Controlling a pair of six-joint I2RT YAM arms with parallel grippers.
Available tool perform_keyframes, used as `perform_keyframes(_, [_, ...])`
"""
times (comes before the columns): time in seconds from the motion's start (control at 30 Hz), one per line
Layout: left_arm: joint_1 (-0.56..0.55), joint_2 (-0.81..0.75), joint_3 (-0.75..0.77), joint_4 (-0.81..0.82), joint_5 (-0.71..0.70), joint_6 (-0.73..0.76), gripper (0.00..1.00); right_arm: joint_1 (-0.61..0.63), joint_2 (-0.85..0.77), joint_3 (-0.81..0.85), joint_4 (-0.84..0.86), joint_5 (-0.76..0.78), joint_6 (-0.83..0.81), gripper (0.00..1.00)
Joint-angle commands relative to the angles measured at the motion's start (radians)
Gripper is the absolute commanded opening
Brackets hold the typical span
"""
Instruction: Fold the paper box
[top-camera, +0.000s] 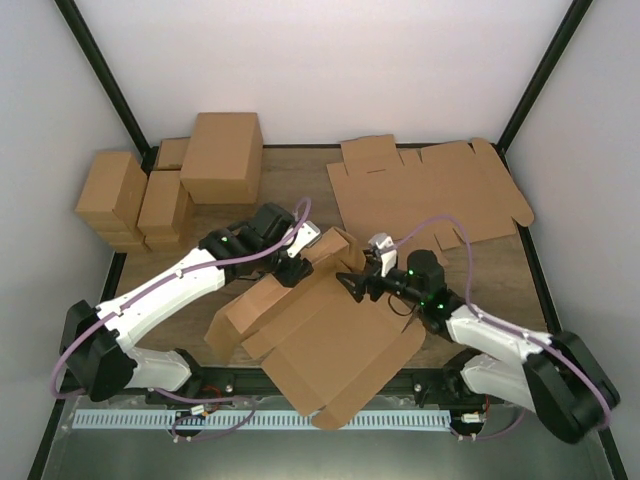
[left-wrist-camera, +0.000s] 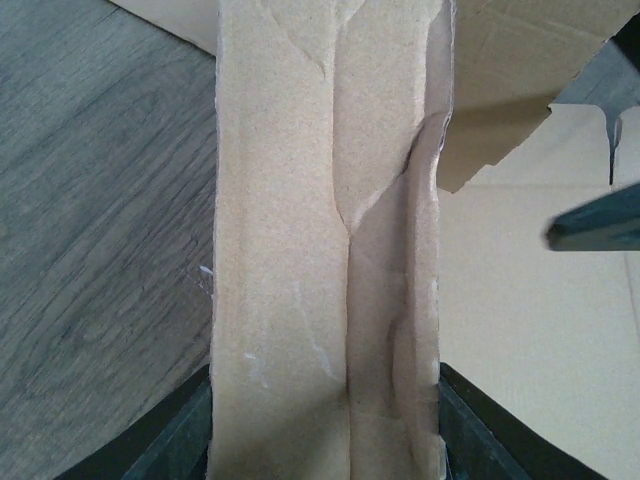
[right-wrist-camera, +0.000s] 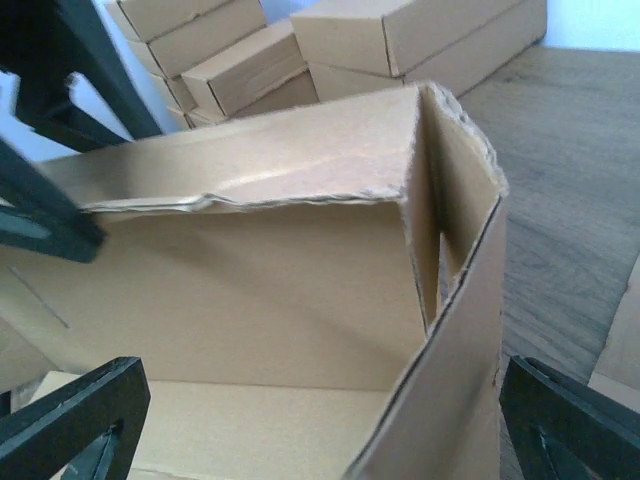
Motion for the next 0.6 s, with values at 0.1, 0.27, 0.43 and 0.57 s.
perform_keyframes(0.1, [-0.008,0.017,0.014,-0.030,-0.010,0.003,0.52,-0.006,-0.273,-0.015,-0.167,0.033,-0.011,1.00])
perform_keyframes(0.27, [-0.007,0.007,0.016,-0.032,-0.010,-0.001,0.52,-0.039,-0.385,0.032,-0.230,0.108,-0.005,1.00])
perform_keyframes(0.43, [-0.007,0.002,0.016,-0.035,-0.014,-0.003,0.52,-0.116,-0.447,0.035,-0.273,0.294,0.048,1.00])
perform_keyframes(0.57, [-0.006,0.002,0.016,-0.033,-0.010,-0.005,0.52,-0.201,-0.361,0.026,-0.269,0.277,0.085,1.00])
